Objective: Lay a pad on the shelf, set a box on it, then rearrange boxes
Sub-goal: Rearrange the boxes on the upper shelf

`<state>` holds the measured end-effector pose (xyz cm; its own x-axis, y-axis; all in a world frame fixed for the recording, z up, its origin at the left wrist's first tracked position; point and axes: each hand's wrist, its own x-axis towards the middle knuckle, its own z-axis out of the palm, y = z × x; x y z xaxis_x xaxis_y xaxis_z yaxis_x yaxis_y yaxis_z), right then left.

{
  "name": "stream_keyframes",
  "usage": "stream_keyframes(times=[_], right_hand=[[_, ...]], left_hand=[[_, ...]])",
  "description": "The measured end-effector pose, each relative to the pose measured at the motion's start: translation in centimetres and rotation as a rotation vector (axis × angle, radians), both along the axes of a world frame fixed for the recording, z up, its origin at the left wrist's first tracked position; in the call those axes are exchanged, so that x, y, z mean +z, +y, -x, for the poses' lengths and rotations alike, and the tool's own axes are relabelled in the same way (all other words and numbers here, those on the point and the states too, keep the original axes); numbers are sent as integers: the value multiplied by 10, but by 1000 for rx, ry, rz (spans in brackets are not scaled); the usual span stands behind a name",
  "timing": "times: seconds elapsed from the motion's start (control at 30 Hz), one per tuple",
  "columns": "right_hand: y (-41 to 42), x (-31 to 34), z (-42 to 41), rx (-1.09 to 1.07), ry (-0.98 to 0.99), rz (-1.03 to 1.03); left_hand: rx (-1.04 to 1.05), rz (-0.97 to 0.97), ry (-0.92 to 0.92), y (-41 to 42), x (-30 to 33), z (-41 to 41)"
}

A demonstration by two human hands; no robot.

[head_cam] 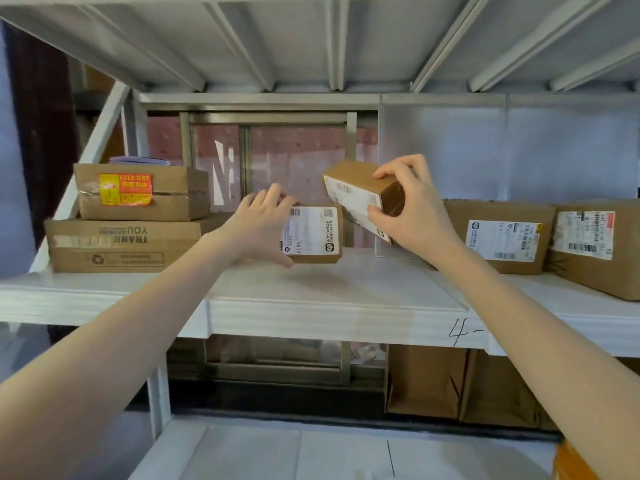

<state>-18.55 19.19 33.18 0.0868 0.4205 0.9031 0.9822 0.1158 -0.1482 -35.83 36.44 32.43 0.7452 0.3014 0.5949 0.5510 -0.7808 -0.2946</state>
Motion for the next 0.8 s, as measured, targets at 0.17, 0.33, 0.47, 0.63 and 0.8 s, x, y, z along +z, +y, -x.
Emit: stream_keyframes(times=[0.17,0.33,0.47,0.63,0.8], right_hand=[[22,9,14,83,14,-37],[54,5,45,193,52,-23],[81,-1,75,263,95,18],[117,-5,112,366,292,118],[158,-18,157,423,363,150]], left_hand=[[-2,-58,-225,19,8,39],[54,-50,-296,38,2,83],[120,-56,-286,55,-7,123],[186,-61,-255,82,-18,183],[278,-7,-260,108,-36,239]])
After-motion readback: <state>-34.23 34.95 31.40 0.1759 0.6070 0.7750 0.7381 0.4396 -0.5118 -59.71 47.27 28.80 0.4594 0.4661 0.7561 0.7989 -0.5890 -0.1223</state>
